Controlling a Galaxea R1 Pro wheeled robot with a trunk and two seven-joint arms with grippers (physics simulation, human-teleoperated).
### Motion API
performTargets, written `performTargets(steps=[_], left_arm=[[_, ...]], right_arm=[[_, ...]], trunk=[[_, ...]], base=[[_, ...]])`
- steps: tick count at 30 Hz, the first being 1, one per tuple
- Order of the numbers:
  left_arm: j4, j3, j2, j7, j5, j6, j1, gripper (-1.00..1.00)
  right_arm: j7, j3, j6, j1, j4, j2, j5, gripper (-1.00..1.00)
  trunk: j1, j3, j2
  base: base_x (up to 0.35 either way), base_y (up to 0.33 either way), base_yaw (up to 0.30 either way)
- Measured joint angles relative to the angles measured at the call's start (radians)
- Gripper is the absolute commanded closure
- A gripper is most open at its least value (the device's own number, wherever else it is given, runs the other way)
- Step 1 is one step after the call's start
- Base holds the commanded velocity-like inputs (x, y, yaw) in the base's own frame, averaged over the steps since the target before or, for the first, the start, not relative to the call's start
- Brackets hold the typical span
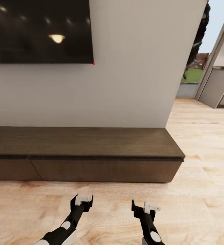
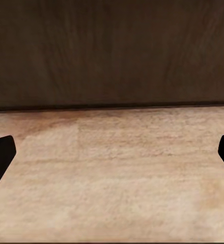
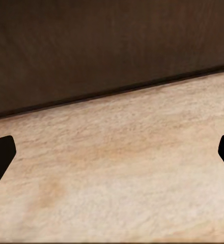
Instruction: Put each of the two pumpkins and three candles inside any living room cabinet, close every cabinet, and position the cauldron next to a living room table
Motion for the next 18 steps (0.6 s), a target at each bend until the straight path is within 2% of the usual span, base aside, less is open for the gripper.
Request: performTargets(steps=[7, 11, 16, 18], left_arm=[[0.0, 0.0, 0.0, 0.003, -0.001, 0.001, 0.0, -1.0], [0.0, 0.0, 0.0, 0.004, -0.001, 0.005, -0.001, -1.0], [-0.002, 0.001, 0.001, 0.007, 0.0, 0.057, -0.001, -1.0], [-0.002, 0.002, 0.002, 0.007, 0.0, 0.07, -0.001, -1.0]], right_arm=[[0.0, 0.0, 0.0, 0.0, 0.0, -0.001, 0.0, -1.0], [0.0, 0.0, 0.0, 0.0, 0.0, -0.004, -0.001, -1.0], [0.001, 0.0, 0.001, 0.0, 0.0, -0.006, -0.001, -1.0], [0.001, 0.0, 0.001, 0.0, 0.0, -0.006, -0.001, -1.0]], trunk=[[0.0, 0.0, 0.0], [-0.002, 0.015, 0.001], [-0.004, 0.035, 0.002], [-0.004, 0.035, 0.002]], base=[[-0.014, 0.0, 0.0], [-0.002, 0.0, 0.0], [0.0, 0.0, 0.0], [0.0, 0.0, 0.0]])
